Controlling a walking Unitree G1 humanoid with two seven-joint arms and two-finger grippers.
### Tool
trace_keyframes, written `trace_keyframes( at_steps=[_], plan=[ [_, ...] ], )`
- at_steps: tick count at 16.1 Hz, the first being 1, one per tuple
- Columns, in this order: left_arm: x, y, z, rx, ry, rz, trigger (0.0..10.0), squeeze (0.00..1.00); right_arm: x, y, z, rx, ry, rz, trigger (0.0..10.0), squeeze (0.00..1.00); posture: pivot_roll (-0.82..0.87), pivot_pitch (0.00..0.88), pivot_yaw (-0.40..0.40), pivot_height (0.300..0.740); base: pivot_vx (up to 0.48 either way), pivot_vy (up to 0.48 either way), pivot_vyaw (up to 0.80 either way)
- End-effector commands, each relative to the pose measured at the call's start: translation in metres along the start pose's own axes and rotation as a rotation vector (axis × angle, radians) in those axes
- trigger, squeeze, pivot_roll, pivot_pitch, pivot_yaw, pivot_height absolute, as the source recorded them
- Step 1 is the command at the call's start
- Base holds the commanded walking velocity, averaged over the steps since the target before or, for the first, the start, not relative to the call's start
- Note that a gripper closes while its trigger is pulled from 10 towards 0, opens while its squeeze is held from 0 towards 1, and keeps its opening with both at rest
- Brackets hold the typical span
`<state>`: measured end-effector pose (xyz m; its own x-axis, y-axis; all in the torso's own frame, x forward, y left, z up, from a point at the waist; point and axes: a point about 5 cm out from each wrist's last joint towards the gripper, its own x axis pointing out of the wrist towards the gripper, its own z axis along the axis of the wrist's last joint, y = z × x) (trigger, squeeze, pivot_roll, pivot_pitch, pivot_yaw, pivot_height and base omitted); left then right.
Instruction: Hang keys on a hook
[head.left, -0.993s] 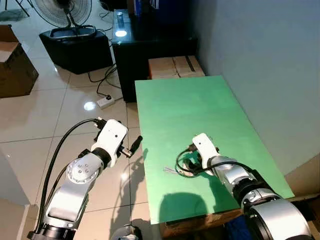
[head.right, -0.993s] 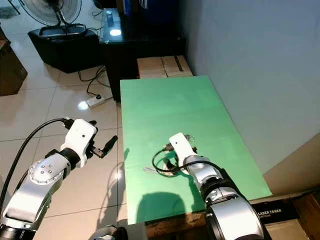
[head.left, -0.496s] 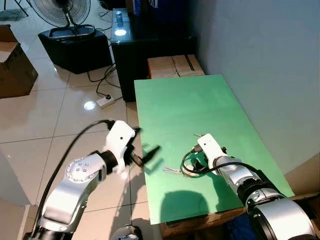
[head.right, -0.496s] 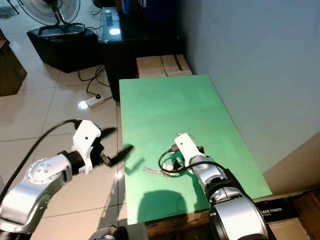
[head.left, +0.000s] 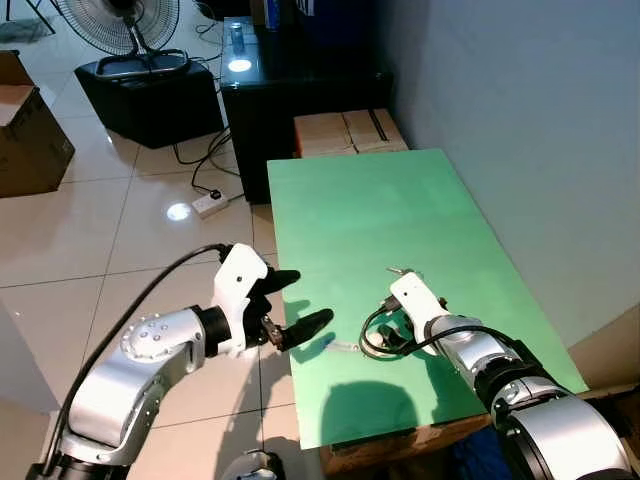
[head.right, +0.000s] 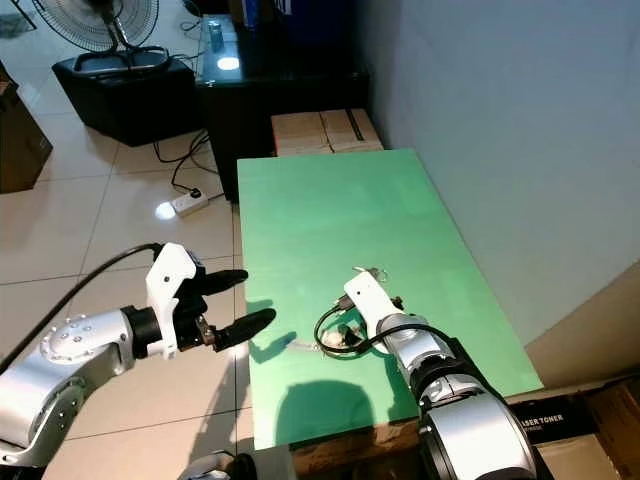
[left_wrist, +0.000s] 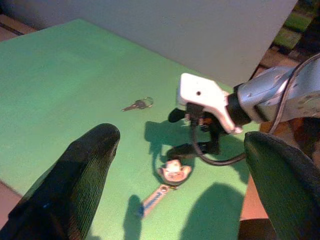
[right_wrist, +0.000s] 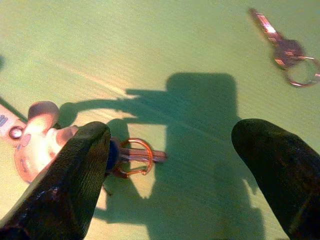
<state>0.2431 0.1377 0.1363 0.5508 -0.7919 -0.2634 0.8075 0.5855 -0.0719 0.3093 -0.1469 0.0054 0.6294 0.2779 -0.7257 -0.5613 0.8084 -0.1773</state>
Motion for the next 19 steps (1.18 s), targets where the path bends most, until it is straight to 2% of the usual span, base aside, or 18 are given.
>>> trace_keyframes(
  at_steps=[1, 4, 7, 10, 12, 15, 17, 19],
  plan=[
    [0.001, 0.002, -0.001, 0.018, 0.018, 0.008, 10.0, 0.00, 0.000, 0.002, 0.001, -0.005, 0.006, 0.034, 10.0, 0.00, -0.05, 0.062, 0.029, 0.740, 0.000, 0.000, 0.00],
    [0.000, 0.002, -0.004, 0.019, 0.024, 0.009, 10.0, 0.00, -0.001, 0.003, 0.002, -0.025, 0.014, 0.111, 10.0, 0.00, -0.05, 0.055, 0.028, 0.740, 0.000, 0.000, 0.00],
    [-0.001, 0.004, -0.003, 0.025, 0.025, 0.012, 10.0, 0.00, -0.002, 0.005, 0.005, -0.001, 0.006, 0.189, 10.0, 0.00, -0.06, 0.054, 0.029, 0.740, 0.000, 0.000, 0.00],
    [0.000, 0.004, -0.002, 0.036, 0.023, 0.014, 10.0, 0.00, -0.003, 0.010, 0.004, -0.032, 0.020, 0.282, 10.0, 0.00, -0.06, 0.058, 0.029, 0.740, 0.000, 0.000, 0.00],
    [0.001, 0.004, -0.001, 0.042, 0.023, 0.013, 10.0, 0.00, -0.005, 0.005, 0.004, -0.084, 0.014, 0.252, 10.0, 0.00, -0.06, 0.059, 0.028, 0.740, 0.000, 0.000, 0.00],
    [0.001, 0.002, 0.000, 0.049, 0.023, 0.011, 10.0, 0.00, -0.009, -0.014, 0.013, -0.131, -0.052, 0.118, 10.0, 0.00, -0.06, 0.066, 0.029, 0.740, 0.000, 0.000, 0.00],
    [0.001, 0.001, 0.001, 0.051, 0.026, 0.007, 10.0, 0.00, -0.013, -0.024, 0.015, -0.217, -0.053, 0.091, 10.0, 0.00, -0.06, 0.074, 0.034, 0.740, 0.000, 0.000, 0.00],
    [0.000, 0.000, 0.002, 0.052, 0.027, 0.004, 10.0, 0.00, -0.015, -0.024, 0.015, -0.269, -0.051, 0.145, 10.0, 0.00, -0.06, 0.088, 0.038, 0.740, 0.000, 0.000, 0.00]
  ],
)
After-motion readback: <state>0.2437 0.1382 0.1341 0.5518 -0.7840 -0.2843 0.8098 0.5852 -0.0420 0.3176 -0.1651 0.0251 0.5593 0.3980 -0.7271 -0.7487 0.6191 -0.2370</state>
